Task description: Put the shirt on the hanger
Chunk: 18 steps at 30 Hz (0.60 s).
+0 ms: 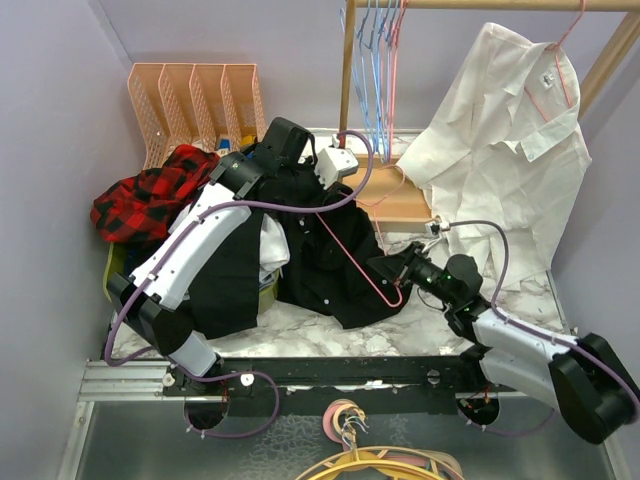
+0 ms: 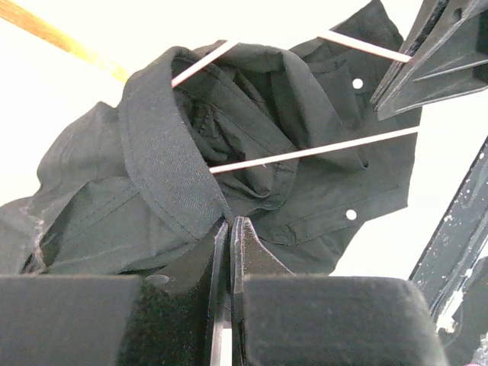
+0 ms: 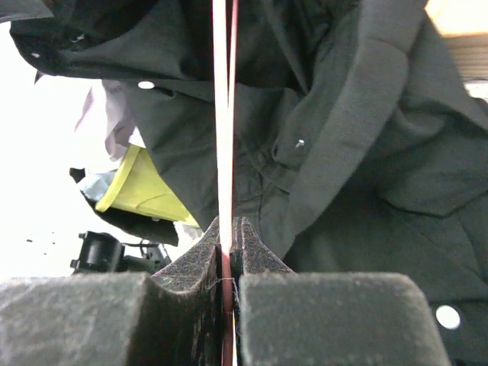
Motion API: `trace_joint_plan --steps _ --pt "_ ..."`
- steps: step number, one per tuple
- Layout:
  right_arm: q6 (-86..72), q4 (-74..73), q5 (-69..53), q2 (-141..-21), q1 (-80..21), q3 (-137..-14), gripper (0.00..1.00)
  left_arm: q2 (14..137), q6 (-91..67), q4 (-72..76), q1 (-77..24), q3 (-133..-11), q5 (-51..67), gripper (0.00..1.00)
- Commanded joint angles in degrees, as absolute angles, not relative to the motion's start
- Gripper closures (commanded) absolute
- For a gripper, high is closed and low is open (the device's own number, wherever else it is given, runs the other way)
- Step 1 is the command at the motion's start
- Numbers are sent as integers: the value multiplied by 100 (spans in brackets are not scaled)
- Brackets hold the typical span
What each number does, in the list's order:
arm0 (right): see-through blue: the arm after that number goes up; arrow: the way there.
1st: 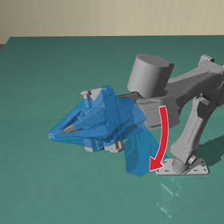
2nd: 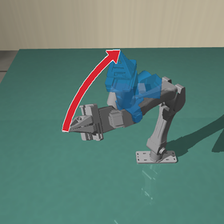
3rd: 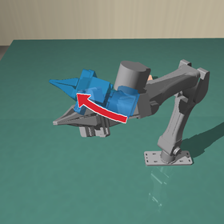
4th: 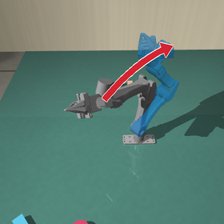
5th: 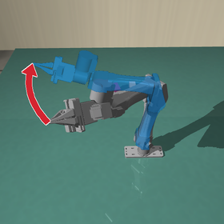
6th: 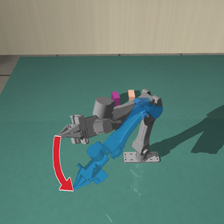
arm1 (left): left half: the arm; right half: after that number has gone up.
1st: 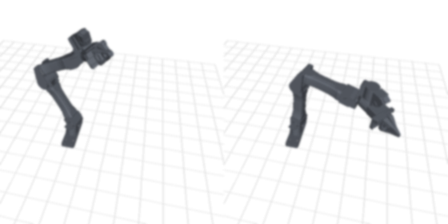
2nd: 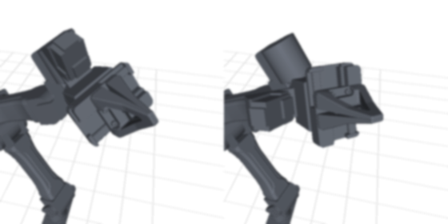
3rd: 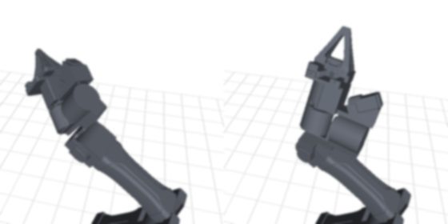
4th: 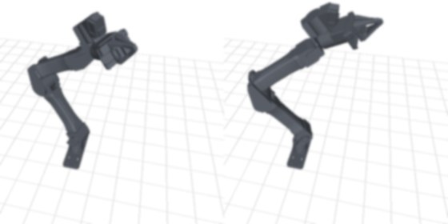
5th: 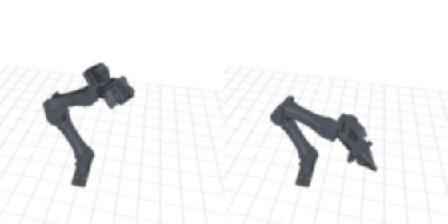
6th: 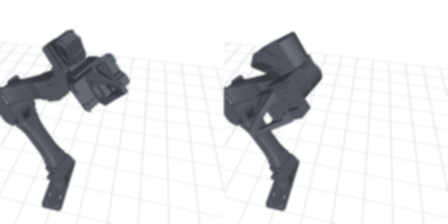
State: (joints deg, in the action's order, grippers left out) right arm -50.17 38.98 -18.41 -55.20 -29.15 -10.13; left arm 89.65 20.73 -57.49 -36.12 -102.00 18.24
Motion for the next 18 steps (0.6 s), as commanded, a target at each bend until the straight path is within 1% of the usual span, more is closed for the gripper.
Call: trace_joint_plan --steps 1,7,10,13,18 --pt "-5092 5398 -2481 -6173 -2885 -1350 99 8991 2112 -5860 -3609 -10303 2249 94" --pt "-5211 5811 -2547 -6530 -2885 -1579 99 8975 2128 -5787 -3609 -10064 2190 94" --pt "-5431 6299 -2673 -6601 -2892 -1525 99 8983 2094 -5675 -3588 -10046 2001 94" --pt "-5649 6764 -2798 -6680 -2891 -1365 99 8999 2031 -5491 -3588 -10078 1643 93" --pt "-5810 7044 -2926 -6698 -2887 -1175 99 9089 1896 -5145 -3586 -10311 620 93"
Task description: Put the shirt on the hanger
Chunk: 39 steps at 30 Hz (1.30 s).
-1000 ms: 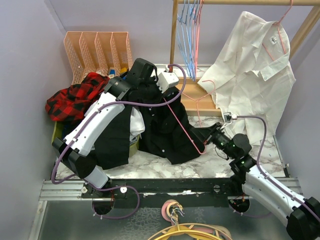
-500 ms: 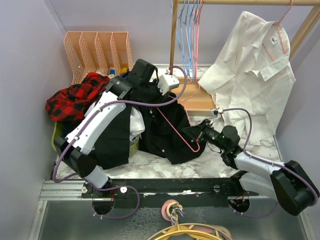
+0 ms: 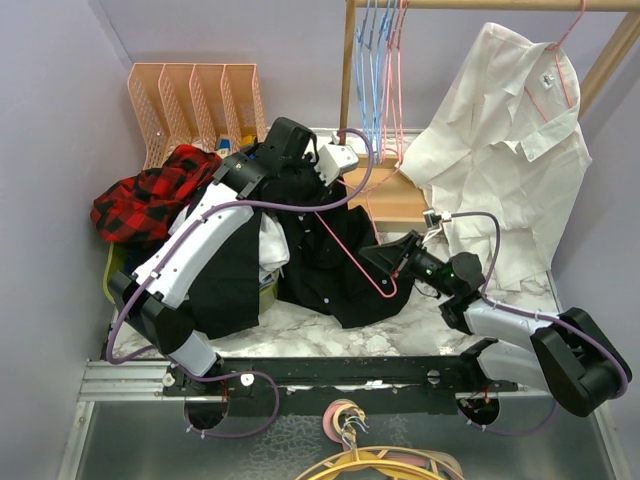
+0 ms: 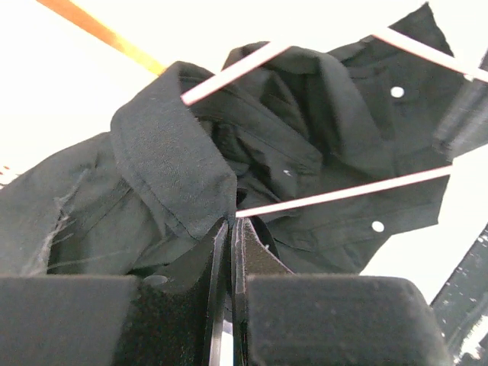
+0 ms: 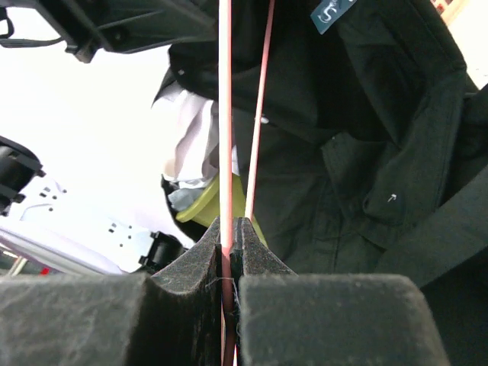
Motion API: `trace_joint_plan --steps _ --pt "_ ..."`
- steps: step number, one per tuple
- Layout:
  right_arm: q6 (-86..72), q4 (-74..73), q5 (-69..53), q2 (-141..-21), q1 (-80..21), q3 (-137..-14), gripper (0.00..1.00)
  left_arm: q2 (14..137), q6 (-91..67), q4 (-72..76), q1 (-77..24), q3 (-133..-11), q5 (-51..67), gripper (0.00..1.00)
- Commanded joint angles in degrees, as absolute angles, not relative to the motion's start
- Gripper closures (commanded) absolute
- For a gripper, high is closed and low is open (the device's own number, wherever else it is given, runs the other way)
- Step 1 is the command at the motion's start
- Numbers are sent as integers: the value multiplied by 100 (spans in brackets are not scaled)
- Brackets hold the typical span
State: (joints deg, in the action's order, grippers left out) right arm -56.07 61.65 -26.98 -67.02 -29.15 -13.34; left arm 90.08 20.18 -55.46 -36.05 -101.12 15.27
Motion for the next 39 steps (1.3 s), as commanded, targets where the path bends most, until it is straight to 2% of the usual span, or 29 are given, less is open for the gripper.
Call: trace_joint_plan --steps 1,3,9,21,29,35,36,37,39 --pt "-5805 7036 -2938 -6691 -2886 -1143 99 9108 1893 -5117 -3590 -10429 427 93" --pt "-5793 6981 -2958 -6681 -2892 -1109 99 9134 1912 -5155 -3582 -10659 313 93" --pt "-5783 7252 -3158 -7040 -2891 -1298 99 9128 2042 -5639 -3586 -10731 1595 91" --pt "-6224 8549 -3546 -8703 -3017 -2003 99 9090 2181 -6046 -3587 -10578 2752 90" --pt "-6090 8335 -3631 -9253 -3068 -2968 99 9058 2172 -6098 -3586 -10562 2848 86" --pt "-6283 8628 -3659 -9772 -3146 -3207 99 9132 2136 -6158 -3591 -10793 2920 85" --pt "-6310 8706 -3645 -9843 -3146 -3201 99 9125 2158 -6184 -3587 -10762 2938 83" --pt "-6330 8790 -3609 -9894 -3146 -3175 99 9109 2208 -6231 -3594 -10705 2969 73" --pt "-6318 8861 -3572 -9960 -3144 -3148 99 9064 2493 -6478 -3609 -10574 3014 23"
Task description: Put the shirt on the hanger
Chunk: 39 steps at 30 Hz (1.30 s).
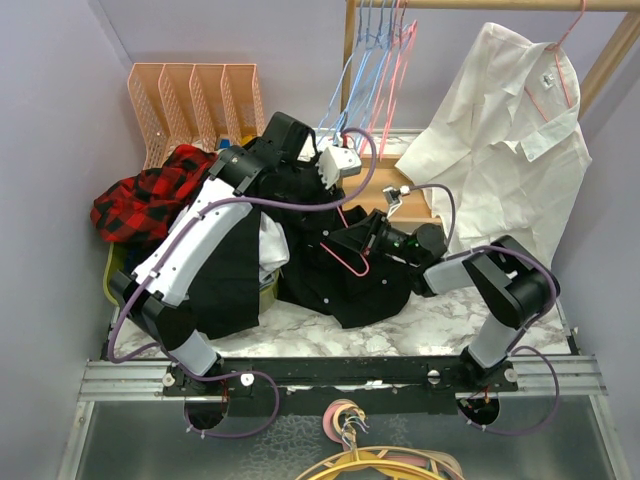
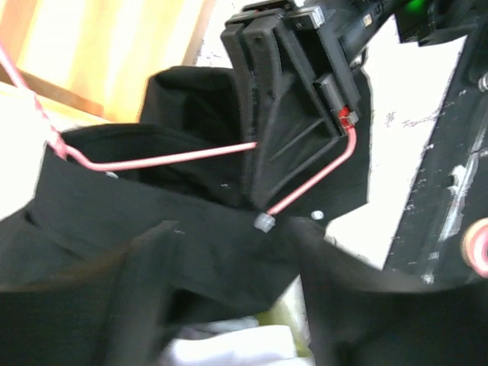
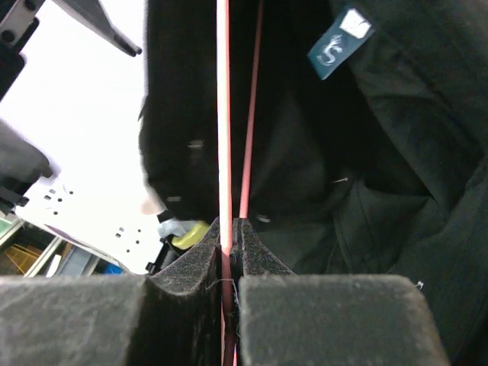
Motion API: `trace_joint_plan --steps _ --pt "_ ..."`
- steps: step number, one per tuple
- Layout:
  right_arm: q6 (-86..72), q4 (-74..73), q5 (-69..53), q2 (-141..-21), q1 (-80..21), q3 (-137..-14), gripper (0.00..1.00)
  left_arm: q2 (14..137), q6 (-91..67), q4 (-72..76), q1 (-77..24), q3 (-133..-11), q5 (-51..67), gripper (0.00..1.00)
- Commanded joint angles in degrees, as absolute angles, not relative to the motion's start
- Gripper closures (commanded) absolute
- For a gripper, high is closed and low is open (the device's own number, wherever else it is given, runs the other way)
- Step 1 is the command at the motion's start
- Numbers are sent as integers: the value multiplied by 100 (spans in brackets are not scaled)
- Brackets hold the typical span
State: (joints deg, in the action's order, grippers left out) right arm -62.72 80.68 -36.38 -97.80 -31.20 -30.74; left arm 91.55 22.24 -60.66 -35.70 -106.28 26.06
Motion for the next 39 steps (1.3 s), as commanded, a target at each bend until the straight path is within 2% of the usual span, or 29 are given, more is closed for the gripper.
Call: trace_joint_plan --steps 1,4,5,8,10,15,19,22,30,37,39 --pt "-6293 8866 -3566 -9983 -3146 -3132 99 9037 2703 -6629 -3633 -10555 2909 2" --pt "-6211 8867 -3589 -10076 -3146 -3105 99 8791 2990 -6387 -3463 -10486 1860 1" --pt "-6179 8891 -3608 -10103 -3145 -3095 99 8709 2960 -6189 -3085 -10514 1939 1" --pt "-6103 9048 -3698 -10257 -3146 -3060 99 8851 2797 -6210 -1550 -11071 3607 1" --pt "-6058 9129 -3811 -10399 -3147 -3064 99 9056 2988 -6490 -1110 -11368 4286 1" --pt "-6012 9450 -4169 -10776 -3146 -3179 99 9647 3513 -7206 -990 -11913 5671 1" --pt "-5954 9670 -4293 -10960 -3149 -3184 99 10747 3642 -8116 -1035 -12911 6453 1" --pt "-5813 9619 -4314 -10934 -3147 -3173 99 11167 3488 -8031 -1126 -13056 6215 2" --pt "-5314 8880 -4359 -10585 -3150 -3286 99 11127 2769 -6303 -1569 -12325 4564 2" --pt "-5181 8553 -4379 -10508 -3150 -3404 99 11228 2752 -5706 -1667 -12315 4299 2" --pt "-5198 8562 -4365 -10530 -3154 -3409 99 11304 2956 -5840 -1697 -12406 4409 7"
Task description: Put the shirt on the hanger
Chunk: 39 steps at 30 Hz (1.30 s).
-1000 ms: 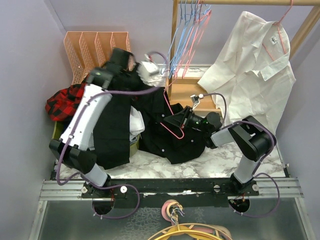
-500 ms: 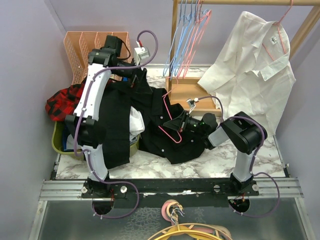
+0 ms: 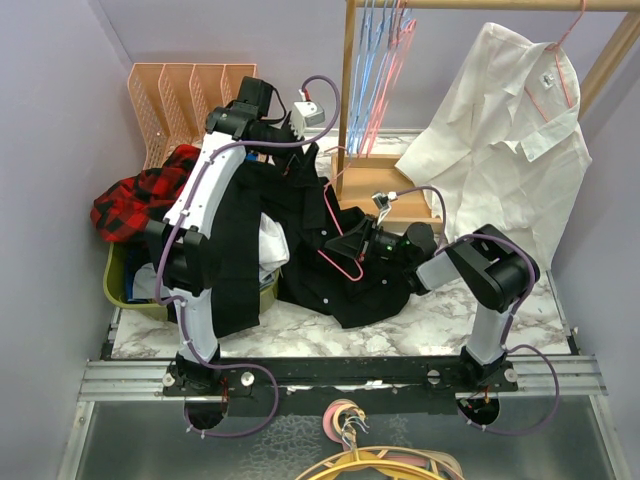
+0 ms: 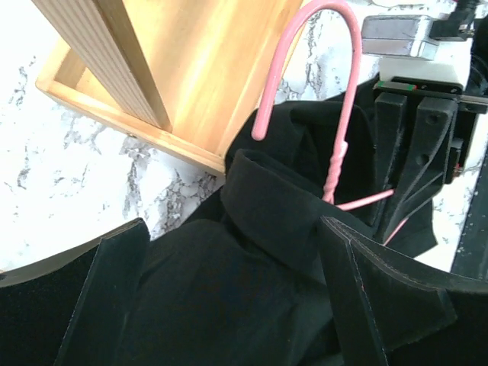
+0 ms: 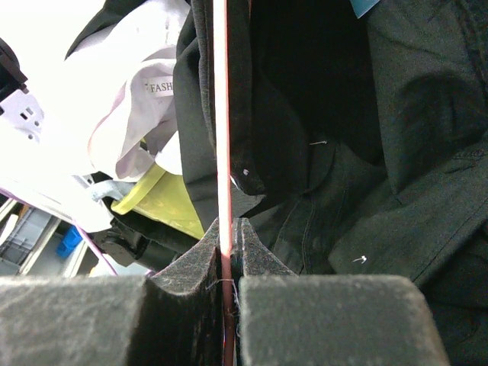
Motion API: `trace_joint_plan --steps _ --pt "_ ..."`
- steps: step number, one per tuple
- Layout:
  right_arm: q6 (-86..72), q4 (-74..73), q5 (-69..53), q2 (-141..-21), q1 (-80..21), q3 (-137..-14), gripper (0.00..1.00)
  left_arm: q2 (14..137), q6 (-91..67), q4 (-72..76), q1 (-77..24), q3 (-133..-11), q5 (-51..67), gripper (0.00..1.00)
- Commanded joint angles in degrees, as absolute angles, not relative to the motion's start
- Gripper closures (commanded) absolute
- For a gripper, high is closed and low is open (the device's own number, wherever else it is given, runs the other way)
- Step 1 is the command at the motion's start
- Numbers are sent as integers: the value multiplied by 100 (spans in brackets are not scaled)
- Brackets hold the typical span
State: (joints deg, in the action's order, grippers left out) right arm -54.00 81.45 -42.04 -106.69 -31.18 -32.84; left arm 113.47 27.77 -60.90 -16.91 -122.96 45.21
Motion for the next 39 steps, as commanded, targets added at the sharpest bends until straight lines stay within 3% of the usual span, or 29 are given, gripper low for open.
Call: trace_joint_plan --steps 1,5,14,19,26,28,30,31,39 --pt "-5213 8582 -4353 -10543 -3153 -3403 99 11341 3081 -5945 -1706 -12469 4483 11" --pt "-5250 8625 -4331 -10557 -3148 -3378 99 11429 3413 -6281 -1706 -12562 4807 27" --pt "-5172 8543 -4280 -10553 -3153 -3355 99 11760 4454 -7667 -2019 -12791 5095 31" --pt "-5207 8601 -4281 -10599 -3153 -3349 99 11771 4377 -7524 -2058 -12630 4899 35" --pt "-5181 8590 -4244 -10550 -3147 -3293 99 11574 4185 -7173 -2099 -12426 4788 69" --pt "-5180 8590 -4233 -10530 -3147 -3295 99 11542 4273 -7214 -2168 -12323 4636 71" --pt "-5165 8546 -4233 -10477 -3149 -3316 99 11560 4396 -7371 -2235 -12278 4481 88" --pt "-5149 8498 -4228 -10445 -3149 -3333 99 11591 4495 -7490 -2259 -12279 4413 90" --pt "-4960 8132 -4211 -10201 -3144 -3410 99 11413 4827 -7731 -2303 -11877 4035 77"
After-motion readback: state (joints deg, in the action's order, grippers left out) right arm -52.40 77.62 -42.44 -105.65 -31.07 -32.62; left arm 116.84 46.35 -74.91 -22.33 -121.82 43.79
